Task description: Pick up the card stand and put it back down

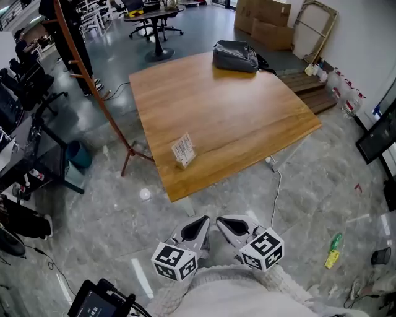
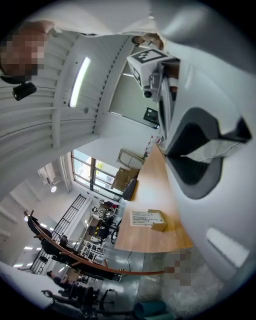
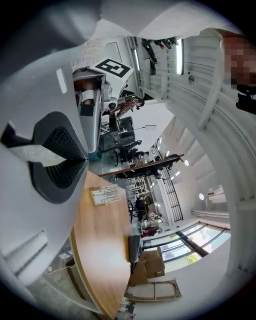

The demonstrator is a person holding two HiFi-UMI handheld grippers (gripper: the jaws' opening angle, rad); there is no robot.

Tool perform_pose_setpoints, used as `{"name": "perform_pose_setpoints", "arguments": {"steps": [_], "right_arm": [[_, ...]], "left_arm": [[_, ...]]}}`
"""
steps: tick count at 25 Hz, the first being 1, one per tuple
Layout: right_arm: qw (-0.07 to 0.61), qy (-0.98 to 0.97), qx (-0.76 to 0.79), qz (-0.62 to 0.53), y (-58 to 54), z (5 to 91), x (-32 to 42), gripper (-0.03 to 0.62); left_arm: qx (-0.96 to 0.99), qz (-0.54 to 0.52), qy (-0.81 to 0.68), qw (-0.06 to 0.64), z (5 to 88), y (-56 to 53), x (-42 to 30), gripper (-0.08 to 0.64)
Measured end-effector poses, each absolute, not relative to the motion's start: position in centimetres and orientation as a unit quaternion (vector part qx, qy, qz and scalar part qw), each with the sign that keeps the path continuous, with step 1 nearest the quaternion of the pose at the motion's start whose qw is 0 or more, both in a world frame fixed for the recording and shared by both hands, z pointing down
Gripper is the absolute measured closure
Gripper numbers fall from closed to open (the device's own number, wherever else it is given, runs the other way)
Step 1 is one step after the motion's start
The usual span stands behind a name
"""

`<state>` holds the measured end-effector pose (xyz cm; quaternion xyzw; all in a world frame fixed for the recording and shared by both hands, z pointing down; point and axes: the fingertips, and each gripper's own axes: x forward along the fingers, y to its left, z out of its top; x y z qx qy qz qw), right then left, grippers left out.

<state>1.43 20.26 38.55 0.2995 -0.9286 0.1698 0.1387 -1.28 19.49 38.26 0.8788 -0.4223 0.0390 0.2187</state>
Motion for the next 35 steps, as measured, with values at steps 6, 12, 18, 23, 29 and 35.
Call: {"name": "perform_pose_setpoints", "arguments": {"steps": [6,12,18,23,29,35], "right_arm": [[0.147,-0.935,0.271,0.174,13.6,39.3,0.7,0.592],[0.144,-0.948,0.231,0.164,5.7,38.0,-1.0,0.593],[0.143,-0.955,0.196,0.168,0.7,37.9,-2.2,0.592],[0.15,-0.955,0.184,0.179,-1.2,38.8,-2.7,0.592],[0.161,-0.951,0.178,0.197,-2.3,39.8,-3.7,0.592],[0.152,-0.947,0.19,0.207,-3.5,39.7,-4.0,0.592]], "left_arm": [[0.864,0.037,-0.449,0.222,38.7,13.2,-2.2,0.552],[0.845,0.024,-0.489,0.217,38.0,5.6,-3.7,0.552],[0.824,0.02,-0.522,0.219,38.4,1.5,-4.5,0.552],[0.81,0.028,-0.537,0.234,39.6,0.4,-5.6,0.552],[0.803,0.028,-0.535,0.26,40.3,-1.1,-7.2,0.552],[0.797,0.043,-0.54,0.269,41.4,-2.0,-8.6,0.551]]}}
